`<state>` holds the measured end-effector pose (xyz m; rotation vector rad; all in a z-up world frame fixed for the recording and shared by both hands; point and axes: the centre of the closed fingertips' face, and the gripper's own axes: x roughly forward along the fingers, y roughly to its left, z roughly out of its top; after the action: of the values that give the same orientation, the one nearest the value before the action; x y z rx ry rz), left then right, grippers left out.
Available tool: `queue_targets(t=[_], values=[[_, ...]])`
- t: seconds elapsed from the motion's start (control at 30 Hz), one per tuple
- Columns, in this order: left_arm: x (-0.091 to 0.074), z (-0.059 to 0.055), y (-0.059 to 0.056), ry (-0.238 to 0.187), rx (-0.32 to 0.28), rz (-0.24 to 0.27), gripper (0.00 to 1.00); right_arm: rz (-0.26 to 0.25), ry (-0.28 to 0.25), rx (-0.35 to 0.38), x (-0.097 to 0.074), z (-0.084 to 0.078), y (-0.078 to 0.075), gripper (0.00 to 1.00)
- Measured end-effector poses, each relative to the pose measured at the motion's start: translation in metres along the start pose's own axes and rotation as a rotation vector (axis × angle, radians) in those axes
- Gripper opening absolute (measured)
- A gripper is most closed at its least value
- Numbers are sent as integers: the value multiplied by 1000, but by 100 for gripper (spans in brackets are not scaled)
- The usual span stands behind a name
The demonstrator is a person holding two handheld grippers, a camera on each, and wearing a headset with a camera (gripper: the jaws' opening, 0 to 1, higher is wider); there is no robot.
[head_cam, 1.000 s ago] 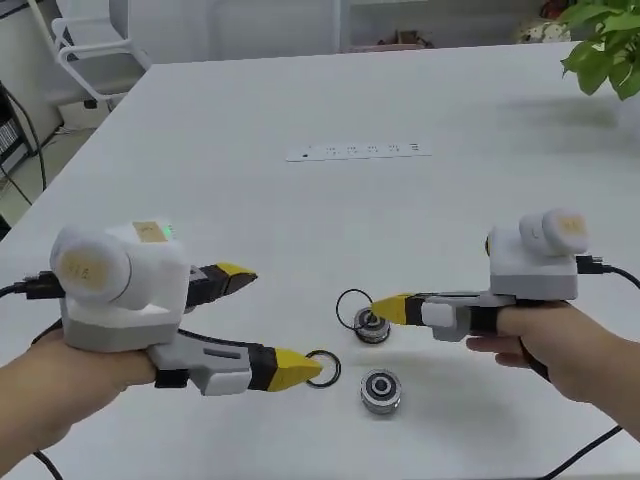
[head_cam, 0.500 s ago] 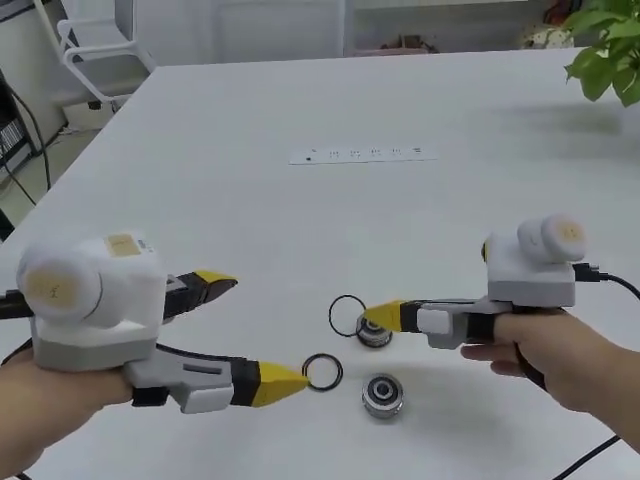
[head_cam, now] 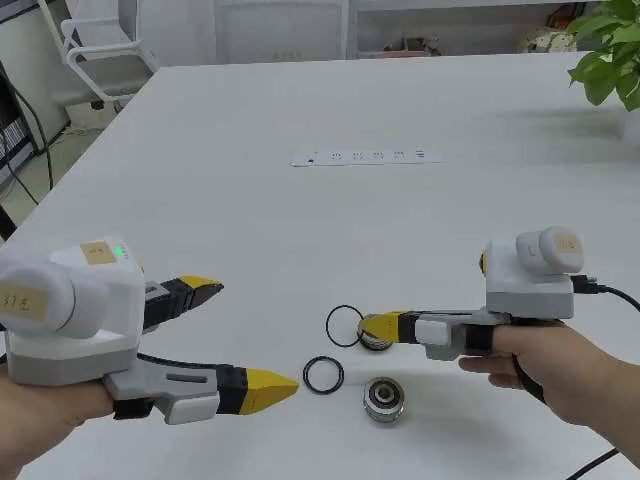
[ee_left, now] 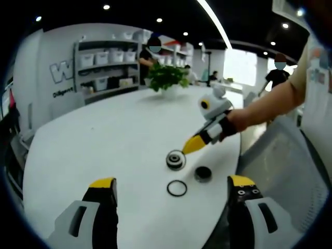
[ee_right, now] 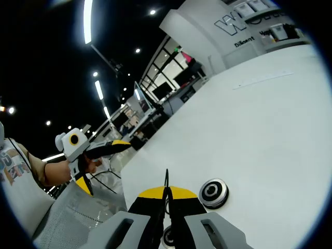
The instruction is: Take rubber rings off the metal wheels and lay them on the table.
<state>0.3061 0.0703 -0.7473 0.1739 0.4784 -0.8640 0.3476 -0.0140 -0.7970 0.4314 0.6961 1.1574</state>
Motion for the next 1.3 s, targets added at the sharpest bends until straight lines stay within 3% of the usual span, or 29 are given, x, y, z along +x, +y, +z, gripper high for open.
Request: queue_targets(t=[0.73,1.3], values=[[-6,-2,3,2,-3,12,89,37,77,10,18,-21,4,0],[-9,-7,2,7,-11,14,89,40,164,15,29,-42,4,0]])
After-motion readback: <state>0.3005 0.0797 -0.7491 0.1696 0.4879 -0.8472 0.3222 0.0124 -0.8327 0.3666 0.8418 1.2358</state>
